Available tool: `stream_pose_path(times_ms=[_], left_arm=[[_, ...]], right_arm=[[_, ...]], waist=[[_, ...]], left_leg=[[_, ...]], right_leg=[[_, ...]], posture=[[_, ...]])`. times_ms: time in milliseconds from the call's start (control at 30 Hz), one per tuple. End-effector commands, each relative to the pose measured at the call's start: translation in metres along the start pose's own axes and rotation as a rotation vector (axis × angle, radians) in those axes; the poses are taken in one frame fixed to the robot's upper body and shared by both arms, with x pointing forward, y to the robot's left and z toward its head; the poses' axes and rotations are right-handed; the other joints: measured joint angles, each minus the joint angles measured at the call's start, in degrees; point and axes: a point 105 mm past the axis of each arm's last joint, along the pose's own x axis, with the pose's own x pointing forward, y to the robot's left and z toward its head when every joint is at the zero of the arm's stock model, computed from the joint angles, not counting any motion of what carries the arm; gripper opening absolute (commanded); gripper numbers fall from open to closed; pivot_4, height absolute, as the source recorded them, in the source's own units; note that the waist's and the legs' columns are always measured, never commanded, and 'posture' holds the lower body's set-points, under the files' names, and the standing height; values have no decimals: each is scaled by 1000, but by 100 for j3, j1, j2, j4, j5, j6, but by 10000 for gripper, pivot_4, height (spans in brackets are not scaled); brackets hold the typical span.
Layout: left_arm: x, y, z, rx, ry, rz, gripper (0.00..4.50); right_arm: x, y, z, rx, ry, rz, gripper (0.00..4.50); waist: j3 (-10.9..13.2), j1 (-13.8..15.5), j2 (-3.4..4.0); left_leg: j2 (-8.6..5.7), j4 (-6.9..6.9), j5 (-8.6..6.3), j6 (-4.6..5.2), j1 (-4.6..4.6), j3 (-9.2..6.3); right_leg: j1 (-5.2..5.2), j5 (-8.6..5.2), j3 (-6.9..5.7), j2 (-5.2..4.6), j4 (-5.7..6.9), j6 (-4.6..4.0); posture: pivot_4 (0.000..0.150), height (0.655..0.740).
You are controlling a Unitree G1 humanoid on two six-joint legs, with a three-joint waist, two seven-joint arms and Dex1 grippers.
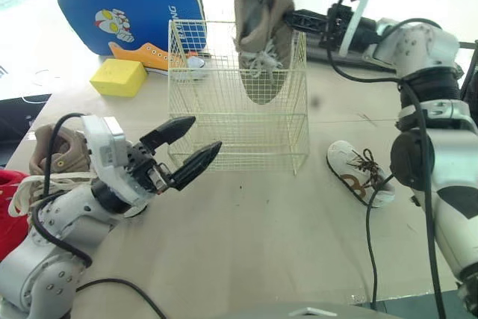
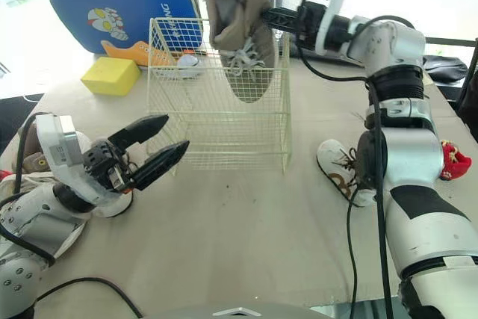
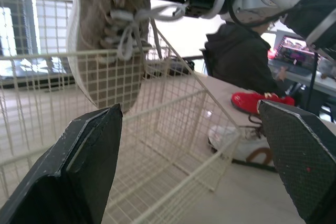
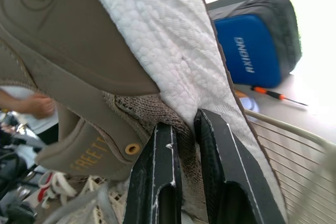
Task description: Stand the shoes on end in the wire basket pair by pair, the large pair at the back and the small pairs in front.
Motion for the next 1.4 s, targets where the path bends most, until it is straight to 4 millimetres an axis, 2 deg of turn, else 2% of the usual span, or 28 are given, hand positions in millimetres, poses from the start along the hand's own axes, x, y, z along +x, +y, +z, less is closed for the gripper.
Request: stream_pose_path(times_ms=[33, 167, 267, 367, 567, 700, 833, 933, 1000, 1100, 1167, 1267, 1400], left_arm=[[1, -4, 9, 35, -12, -29, 44904], [4, -3, 8, 34, -6, -46, 44904], [5, 0, 9, 34, -3, -53, 44904], [5, 1, 9, 33, 0, -56, 44904], [5, 1, 6, 24, 14, -57, 44904], [3, 1, 4, 21, 32, -51, 44904], [1, 5, 6, 26, 15, -23, 45000], [1, 7, 5, 28, 9, -16, 45000], [2, 6, 5, 28, 5, -15, 45000], [7, 7, 6, 27, -25, -14, 45000], [10, 7, 6, 25, -38, -14, 45000], [14, 6, 6, 11, -54, -16, 45000], [22, 11, 6, -21, -104, 9, 45000]], right_arm=[[-10, 12, 24, -134, -85, 46, 0], [-7, 0, 1, -115, -43, 33, 0], [5, 1, -22, -153, 27, 68, 0], [14, 4, -34, -183, 75, 92, 0], [6, -13, -72, -236, 177, 59, 0], [2, -18, -69, -279, 152, 36, 0], [-5, -10, -52, -411, 94, 52, 15374], [-10, -6, -35, -495, 24, 24, 30919], [-14, -5, -28, -580, 5, -2, 39478], [-25, -3, -6, -639, -68, -73, 39478], [-38, -6, 5, -694, -99, -137, 43930], [-53, -2, 8, -740, -94, -169, 44783], [-86, 2, 20, -850, -179, -339, 44783]], waist=[[1, -11, 1], [0, -3, 0], [-4, -17, -3], [-3, -32, 0], [-21, -37, -2], [-40, -37, 3], [-40, -12, 3], [-39, -2, 4], [-39, 4, 4], [-38, 13, 5], [-37, 15, 6], [-37, 9, 7], [-39, 31, 3]], left_leg=[[1, 0, 0, 0, 1, 1], [6, 0, 1, -1, 4, 3], [5, 2, 1, -1, 10, 4], [6, 2, 1, -1, 12, 12], [9, -3, 0, -2, 12, 11], [10, -2, 0, -2, 28, 15], [10, -2, -1, -1, 44, 11], [9, 0, 0, -1, 44, 11], [9, 1, 0, -2, 44, 10], [8, 0, 0, -2, 41, 8], [8, 1, 0, -3, 34, 8], [8, -1, 0, -2, 30, 10], [11, -1, 0, -2, 21, 6]], right_leg=[[-1, 0, 1, 0, 0, 0], [-5, 1, 1, 4, 2, 1], [2, -1, 0, 5, 2, -1], [1, 0, 6, 6, 2, 0], [-2, 10, 6, 8, 1, 17], [11, 10, 9, 8, 2, 17], [28, -3, 7, 8, 4, -3], [30, -2, 7, 8, 4, -2], [29, -2, 7, 8, 5, -1], [28, -2, 7, 7, 3, -2], [21, -2, 7, 7, 2, -1], [17, -1, 9, 6, 1, 1], [13, -1, 5, 4, -1, 1]], posture=[[1500, 7400], [1500, 7400], [1500, 7400], [1500, 7400], [1500, 7400], [1500, 7400], [1500, 7400], [1500, 7400], [1500, 7400], [1500, 7400], [1500, 7400], [1500, 7400], [1500, 7400]])
